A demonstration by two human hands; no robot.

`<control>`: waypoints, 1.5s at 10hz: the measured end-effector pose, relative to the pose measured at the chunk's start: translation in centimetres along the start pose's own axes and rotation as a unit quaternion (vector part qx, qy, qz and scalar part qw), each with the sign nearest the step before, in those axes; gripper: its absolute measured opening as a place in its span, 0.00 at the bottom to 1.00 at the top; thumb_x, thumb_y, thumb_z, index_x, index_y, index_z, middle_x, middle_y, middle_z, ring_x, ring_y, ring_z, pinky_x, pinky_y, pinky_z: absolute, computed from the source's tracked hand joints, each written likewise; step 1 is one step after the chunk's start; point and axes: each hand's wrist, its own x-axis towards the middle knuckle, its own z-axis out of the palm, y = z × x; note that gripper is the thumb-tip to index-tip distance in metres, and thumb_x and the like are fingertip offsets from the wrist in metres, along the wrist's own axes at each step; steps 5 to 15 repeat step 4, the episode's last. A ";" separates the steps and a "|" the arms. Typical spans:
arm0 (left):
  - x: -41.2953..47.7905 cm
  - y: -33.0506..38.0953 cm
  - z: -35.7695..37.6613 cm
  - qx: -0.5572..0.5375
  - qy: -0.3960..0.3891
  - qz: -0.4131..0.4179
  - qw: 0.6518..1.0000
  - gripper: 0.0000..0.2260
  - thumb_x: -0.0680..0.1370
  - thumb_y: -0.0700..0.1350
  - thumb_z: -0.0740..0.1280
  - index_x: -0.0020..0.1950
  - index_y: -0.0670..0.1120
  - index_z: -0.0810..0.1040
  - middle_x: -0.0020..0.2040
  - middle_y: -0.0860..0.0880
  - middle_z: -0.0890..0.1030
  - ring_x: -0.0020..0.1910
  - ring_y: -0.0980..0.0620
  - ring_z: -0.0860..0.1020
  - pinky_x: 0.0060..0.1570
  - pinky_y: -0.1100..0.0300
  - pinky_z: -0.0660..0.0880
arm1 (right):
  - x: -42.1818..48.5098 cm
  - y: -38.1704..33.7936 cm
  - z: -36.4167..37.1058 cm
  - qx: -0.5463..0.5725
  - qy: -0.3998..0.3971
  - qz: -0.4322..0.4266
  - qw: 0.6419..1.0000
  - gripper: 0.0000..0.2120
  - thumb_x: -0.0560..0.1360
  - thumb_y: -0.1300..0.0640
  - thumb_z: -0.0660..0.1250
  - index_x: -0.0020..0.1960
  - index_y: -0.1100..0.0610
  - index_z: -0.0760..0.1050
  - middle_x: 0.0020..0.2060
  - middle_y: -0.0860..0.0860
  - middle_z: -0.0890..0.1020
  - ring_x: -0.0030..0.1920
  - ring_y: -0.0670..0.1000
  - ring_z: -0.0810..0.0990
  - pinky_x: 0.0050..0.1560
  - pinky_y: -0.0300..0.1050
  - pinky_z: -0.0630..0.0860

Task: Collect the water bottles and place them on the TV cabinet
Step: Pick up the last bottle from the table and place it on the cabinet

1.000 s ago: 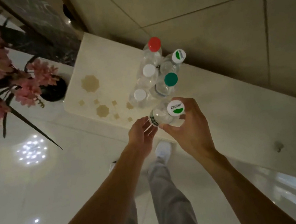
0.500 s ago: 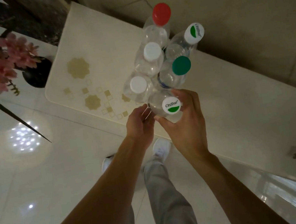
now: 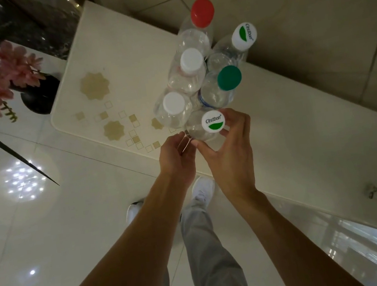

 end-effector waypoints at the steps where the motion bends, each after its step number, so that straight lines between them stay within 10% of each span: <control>1: -0.5 0.3 0.1 0.009 -0.008 0.002 1.000 0.08 0.79 0.35 0.60 0.56 0.36 0.75 0.50 0.40 0.80 0.49 0.45 0.79 0.52 0.58 0.79 | 0.0 -0.3 0.1 0.004 0.000 0.004 1.000 0.36 0.66 0.50 0.79 0.67 0.57 0.66 0.62 0.52 0.72 0.59 0.48 0.78 0.54 0.38 0.79; 15: -5.7 2.9 -0.4 0.110 -0.045 0.004 0.993 0.05 0.80 0.32 0.59 0.51 0.35 0.75 0.52 0.40 0.80 0.53 0.44 0.79 0.63 0.52 0.76 | -1.2 -2.9 -3.7 -0.029 -0.049 0.041 0.998 0.33 0.69 0.49 0.76 0.69 0.54 0.65 0.64 0.50 0.72 0.59 0.45 0.74 0.56 0.38 0.74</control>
